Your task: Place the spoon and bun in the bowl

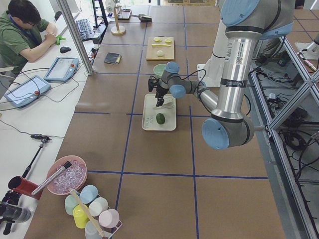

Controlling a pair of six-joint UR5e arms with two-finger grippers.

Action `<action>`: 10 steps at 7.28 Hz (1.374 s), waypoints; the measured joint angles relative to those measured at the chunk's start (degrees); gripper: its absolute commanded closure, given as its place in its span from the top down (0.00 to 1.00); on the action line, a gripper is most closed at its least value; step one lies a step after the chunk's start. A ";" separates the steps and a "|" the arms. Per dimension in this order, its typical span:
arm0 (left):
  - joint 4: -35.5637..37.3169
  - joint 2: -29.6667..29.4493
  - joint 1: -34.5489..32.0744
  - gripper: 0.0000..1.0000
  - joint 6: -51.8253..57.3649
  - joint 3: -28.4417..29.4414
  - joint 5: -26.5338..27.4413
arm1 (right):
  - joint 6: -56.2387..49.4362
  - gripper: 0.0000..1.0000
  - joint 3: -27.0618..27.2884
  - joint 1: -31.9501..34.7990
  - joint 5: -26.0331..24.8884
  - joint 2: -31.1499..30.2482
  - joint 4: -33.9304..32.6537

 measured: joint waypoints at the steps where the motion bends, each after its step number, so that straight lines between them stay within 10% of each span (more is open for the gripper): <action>1: -0.01 -0.20 0.17 0.74 -0.03 0.61 0.04 | 0.00 1.00 -0.01 0.00 0.00 0.00 0.00; 10: -0.43 -0.29 1.01 0.68 0.07 3.12 0.04 | -0.09 1.00 -0.36 0.00 0.00 -0.04 0.00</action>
